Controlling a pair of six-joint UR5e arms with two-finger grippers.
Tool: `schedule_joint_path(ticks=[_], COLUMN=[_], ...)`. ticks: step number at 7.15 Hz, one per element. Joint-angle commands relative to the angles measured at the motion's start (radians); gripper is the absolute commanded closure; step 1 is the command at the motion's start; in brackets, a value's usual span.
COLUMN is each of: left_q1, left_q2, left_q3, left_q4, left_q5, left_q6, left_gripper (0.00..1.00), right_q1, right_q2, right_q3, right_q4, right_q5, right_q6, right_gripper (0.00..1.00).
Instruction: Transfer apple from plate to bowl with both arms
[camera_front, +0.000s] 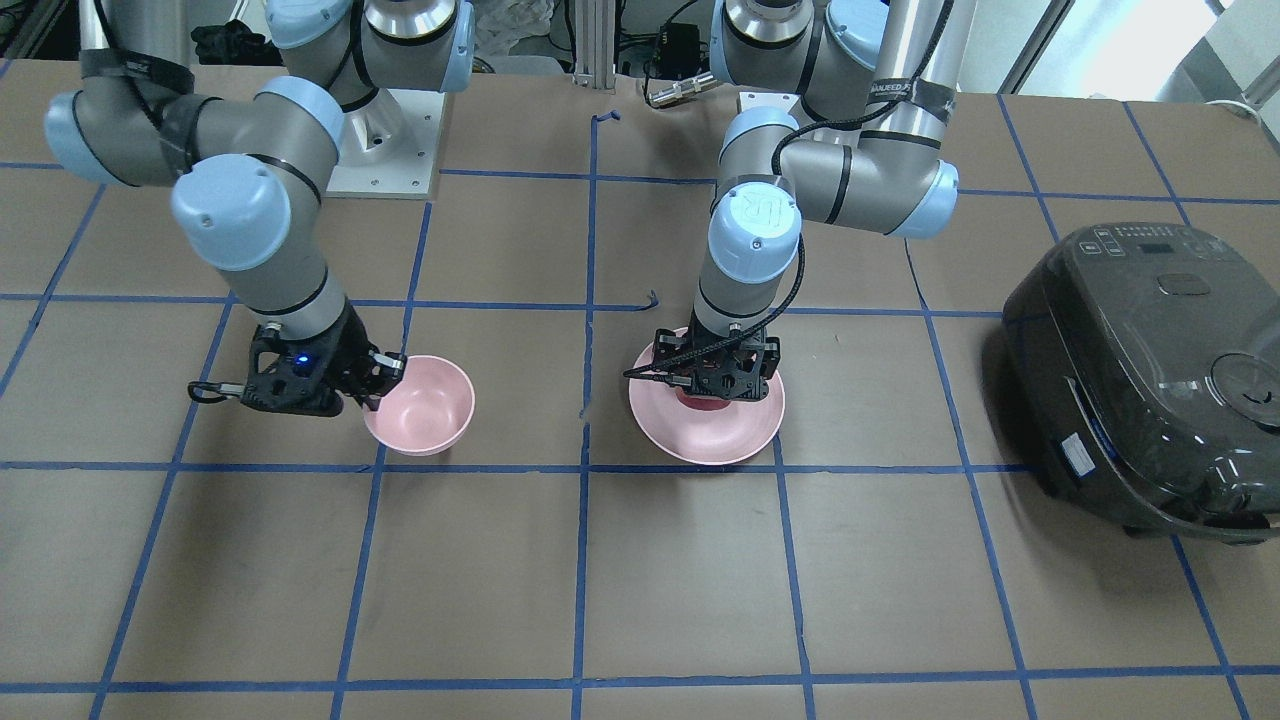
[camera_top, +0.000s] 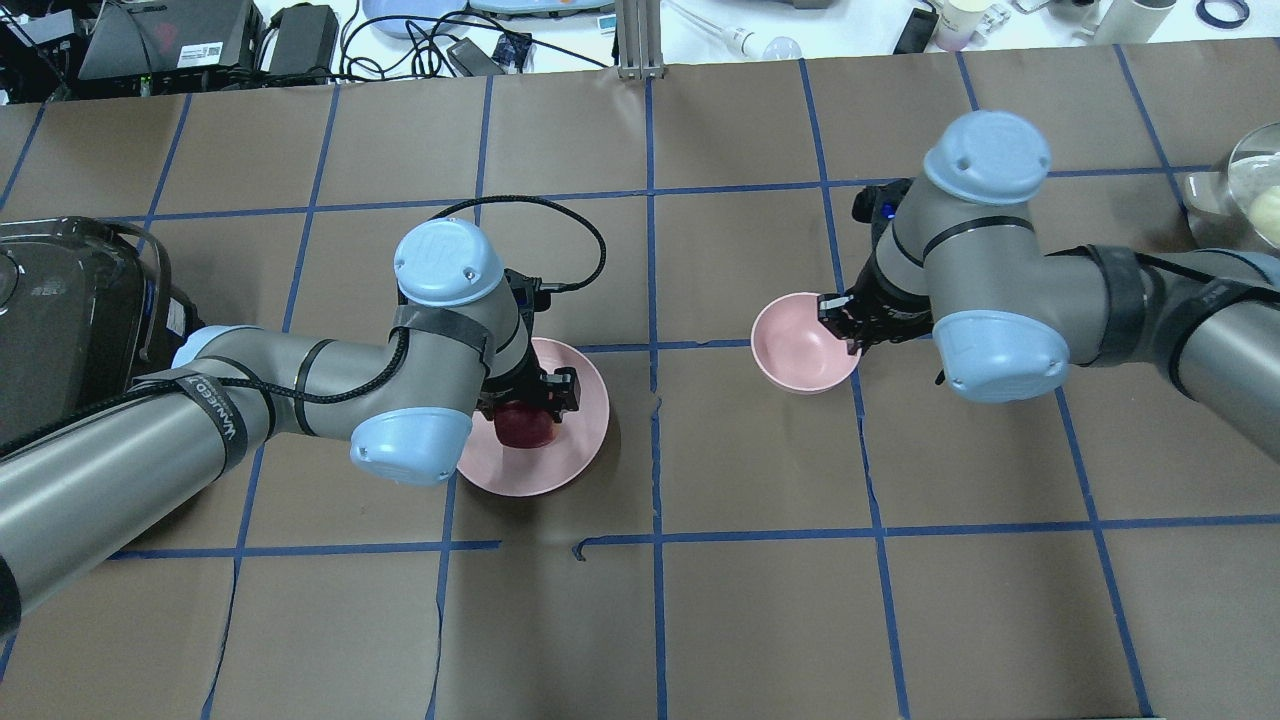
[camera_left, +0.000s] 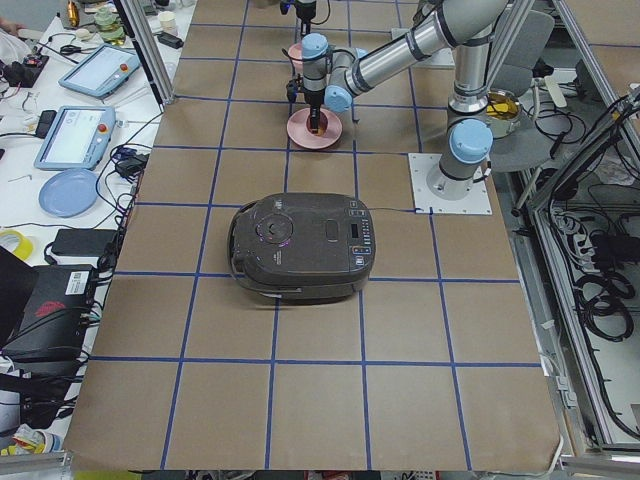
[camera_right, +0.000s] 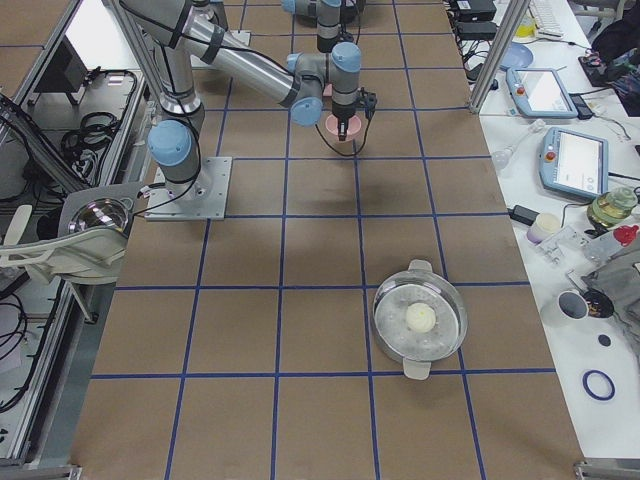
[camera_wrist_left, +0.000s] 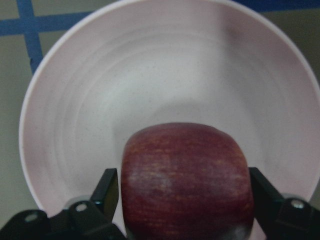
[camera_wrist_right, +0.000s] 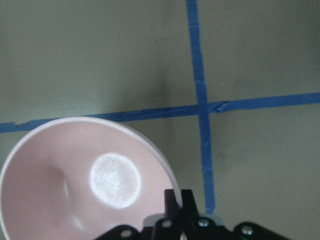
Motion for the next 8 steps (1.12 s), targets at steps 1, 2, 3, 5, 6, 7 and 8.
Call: schedule_joint_path(ticks=[1,2,3,5,6,7,8], left_q1=[0.001,0.001,0.001,-0.003,-0.004,-0.009,-0.027], left_q2=[0.009,0.024,0.038,0.057,0.055,0.049,0.041], left_q3=[-0.004,-0.009,-0.002,0.016,0.06,0.118,0.167], left_q4=[0.004,-0.005,-0.008,-0.036,-0.083,-0.135,-0.181], left_q5=[0.016,0.026,0.028,0.013,0.014,0.014,0.01], left_q6=[-0.008,-0.011,-0.01,-0.057,-0.081,-0.085,-0.111], left_gripper=[0.85,0.95,1.0,1.0,1.0,1.0,1.0], right_q1=[0.059,0.06,0.06,0.051,0.039,0.027,0.018], right_q2=[0.004,0.006,0.006,0.003,0.0,-0.003,-0.003], right_q3=[0.009,0.054,0.069,0.038,-0.039,-0.156,-0.295], right_q4=[0.017,-0.001,-0.008,-0.01,0.02,0.081,0.24], right_q5=[0.005,0.028,0.038,0.025,-0.006,-0.106,-0.116], right_q6=[0.038,0.032,0.015,0.012,0.004,0.001,0.001], right_gripper=[1.0,1.0,0.47,0.0,0.0,0.0,0.0])
